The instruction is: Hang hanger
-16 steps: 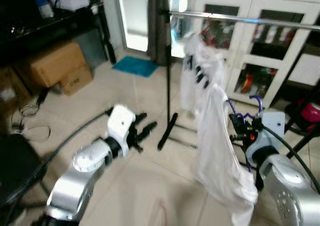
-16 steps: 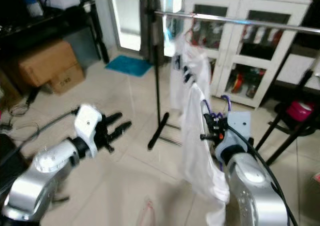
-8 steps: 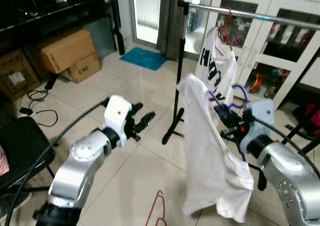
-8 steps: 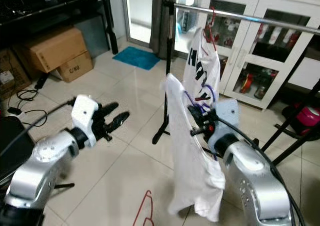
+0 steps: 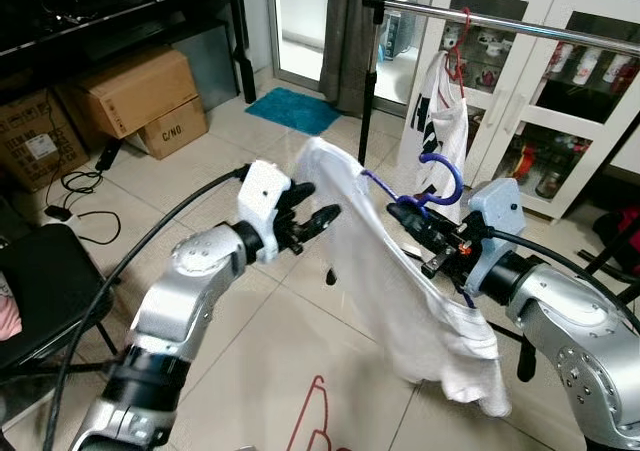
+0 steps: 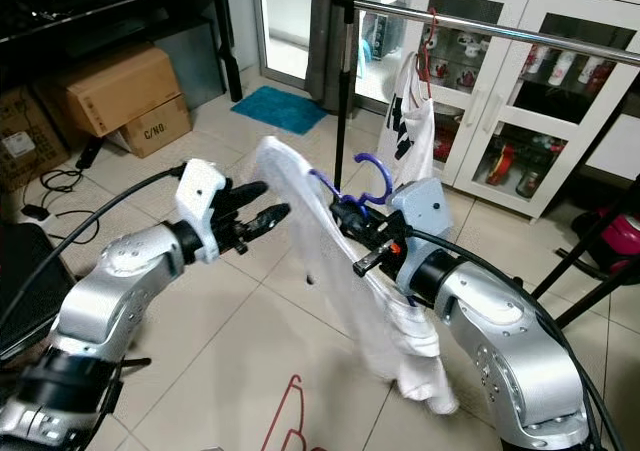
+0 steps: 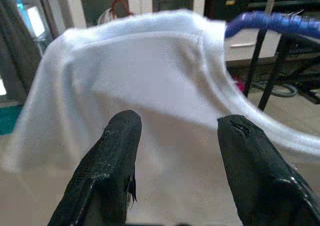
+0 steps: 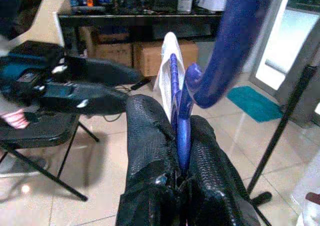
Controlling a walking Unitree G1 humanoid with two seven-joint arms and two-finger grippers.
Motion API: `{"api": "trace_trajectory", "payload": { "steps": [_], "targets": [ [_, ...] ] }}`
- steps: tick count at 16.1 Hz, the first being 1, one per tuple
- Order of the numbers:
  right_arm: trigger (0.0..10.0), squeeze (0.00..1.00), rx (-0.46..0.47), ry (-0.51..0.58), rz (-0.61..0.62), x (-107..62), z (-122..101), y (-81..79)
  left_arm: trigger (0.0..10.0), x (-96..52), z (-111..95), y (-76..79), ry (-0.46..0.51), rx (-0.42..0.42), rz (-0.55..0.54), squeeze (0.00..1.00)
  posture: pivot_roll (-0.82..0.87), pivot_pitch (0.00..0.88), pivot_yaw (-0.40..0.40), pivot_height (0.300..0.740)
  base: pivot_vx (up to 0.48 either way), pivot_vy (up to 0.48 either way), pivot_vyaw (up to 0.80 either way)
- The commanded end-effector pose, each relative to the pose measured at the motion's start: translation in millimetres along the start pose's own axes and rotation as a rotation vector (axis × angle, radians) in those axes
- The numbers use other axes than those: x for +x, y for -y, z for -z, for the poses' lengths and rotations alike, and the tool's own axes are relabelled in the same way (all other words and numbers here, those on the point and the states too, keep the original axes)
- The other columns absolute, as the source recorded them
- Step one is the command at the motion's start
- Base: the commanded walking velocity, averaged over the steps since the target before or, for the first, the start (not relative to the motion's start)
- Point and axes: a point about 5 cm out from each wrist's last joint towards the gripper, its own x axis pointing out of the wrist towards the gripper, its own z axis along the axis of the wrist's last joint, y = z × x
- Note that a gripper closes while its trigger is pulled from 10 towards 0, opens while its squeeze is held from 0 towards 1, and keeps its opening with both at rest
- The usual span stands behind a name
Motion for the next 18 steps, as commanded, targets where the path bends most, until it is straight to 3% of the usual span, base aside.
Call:
{"api": "trace_trajectory", "payload": {
  "steps": [1,2,3,4,7,8,9,10,11,18],
  "targets": [
    [0.0,0.0,-0.024,0.032,-0.042,0.7,-9,-5.1,10.0,5.7,-2,2.7,0.0,0.004,0.03,0.0,-0.1,0.0,0.019,0.74,0.0,0.0,0.0],
    [0.0,0.0,-0.025,0.032,-0.045,0.9,-10,-5.6,9.4,7.4,-1,3.5,0.002,0.002,0.039,0.0,-0.1,0.0,0.019,0.74,0.0,0.0,0.0],
    [0.0,0.0,-0.028,0.031,-0.053,1.4,-10,-6.7,1.4,12.1,-2,6.8,0.013,-0.006,0.068,0.0,-0.1,0.0,0.019,0.74,0.0,0.0,0.0],
    [0.0,0.0,-0.035,0.027,-0.061,2.2,-10,-7.8,0.7,16.0,-3,9.8,0.022,-0.009,0.089,0.0,-0.1,0.0,0.019,0.74,0.0,0.0,0.0],
    [0.0,0.0,-0.038,0.025,-0.067,3.8,-10,-8.4,2.7,22.6,-1,7.7,0.012,0.0,0.051,0.0,-0.11,0.0,0.017,0.74,0.0,0.0,0.0],
    [0.0,0.0,-0.038,0.025,-0.072,4.2,-10,-9.3,2.6,23.9,0,4.2,0.004,0.001,0.021,0.0,-0.11,0.0,0.017,0.74,0.0,0.0,0.0],
    [0.0,0.0,-0.038,0.026,-0.077,4.7,-11,-9.4,1.0,25.2,2,0.2,-0.006,0.001,-0.001,0.0,-0.11,0.0,0.016,0.74,0.0,0.0,0.0],
    [0.0,0.0,-0.038,0.026,-0.077,4.8,-11,-9.4,1.0,25.4,2,-0.5,-0.008,0.002,-0.005,0.0,-0.11,0.0,0.016,0.74,0.0,0.0,0.0],
    [0.0,0.0,-0.038,0.026,-0.078,4.8,-11,-9.5,0.0,25.5,3,-0.7,-0.008,0.001,-0.004,0.0,-0.11,0.0,0.016,0.74,0.0,0.0,0.0],
    [0.0,0.0,-0.031,0.02,-0.065,6.1,-10,-7.3,0.0,28.1,4,5.0,0.008,-0.003,0.026,0.0,-0.11,0.0,0.015,0.74,0.0,0.0,0.0]
  ]
}}
